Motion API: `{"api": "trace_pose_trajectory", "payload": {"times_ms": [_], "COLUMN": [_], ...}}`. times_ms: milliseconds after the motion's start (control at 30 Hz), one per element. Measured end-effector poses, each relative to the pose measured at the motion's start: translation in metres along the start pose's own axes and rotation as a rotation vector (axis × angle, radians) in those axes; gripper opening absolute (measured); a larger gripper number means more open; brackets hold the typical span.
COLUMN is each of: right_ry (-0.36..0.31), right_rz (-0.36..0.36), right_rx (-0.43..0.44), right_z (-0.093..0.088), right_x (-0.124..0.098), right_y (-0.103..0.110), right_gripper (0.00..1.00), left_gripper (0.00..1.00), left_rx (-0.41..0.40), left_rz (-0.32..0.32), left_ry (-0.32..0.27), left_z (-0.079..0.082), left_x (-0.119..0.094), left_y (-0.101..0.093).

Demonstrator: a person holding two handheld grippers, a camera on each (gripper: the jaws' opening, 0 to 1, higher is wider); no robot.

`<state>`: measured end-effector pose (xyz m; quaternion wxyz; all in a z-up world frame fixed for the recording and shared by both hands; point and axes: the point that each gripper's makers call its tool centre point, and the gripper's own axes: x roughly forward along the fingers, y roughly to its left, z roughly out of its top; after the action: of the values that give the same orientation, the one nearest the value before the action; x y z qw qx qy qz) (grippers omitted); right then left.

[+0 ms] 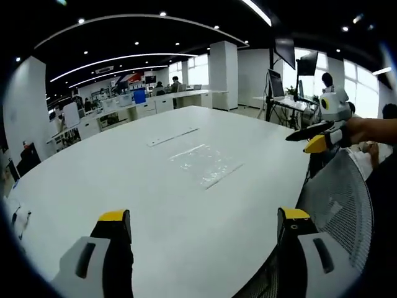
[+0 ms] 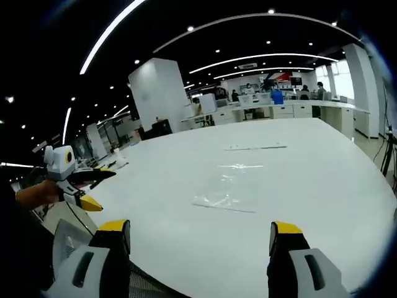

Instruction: Open the resealable bag by pulling the two sides of the seal apart until the entire bag opening is separated and visibly accessible.

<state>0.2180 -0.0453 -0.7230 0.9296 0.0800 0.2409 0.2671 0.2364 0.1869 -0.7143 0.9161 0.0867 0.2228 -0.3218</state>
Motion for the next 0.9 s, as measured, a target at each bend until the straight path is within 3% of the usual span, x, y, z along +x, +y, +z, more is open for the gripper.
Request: {"api": "trace_pose_trajectory", "payload": {"times_ms": [500,900], "right_ry": [0.03,0.037], "right_rz": [-0.012,-0.005], "right_rx": [-0.022,-0.031], "right_z": [-0.0044,-0.0048], "right_x": [-0.0013,0.0002], "right_y": [-0.0026,-0.0014], "right_gripper": [0.92,0.92], "left_gripper": [0.96,0.95], "left_rx": [-0.006,0.006], "left_rz": [-0.006,-0.017], "left_ry": [0.022,0.025], "left_z": [-0.0083,-0.0058], "left_x": [-0.0022,0.001], "left_y": [-0.0017,-0.0036]}}
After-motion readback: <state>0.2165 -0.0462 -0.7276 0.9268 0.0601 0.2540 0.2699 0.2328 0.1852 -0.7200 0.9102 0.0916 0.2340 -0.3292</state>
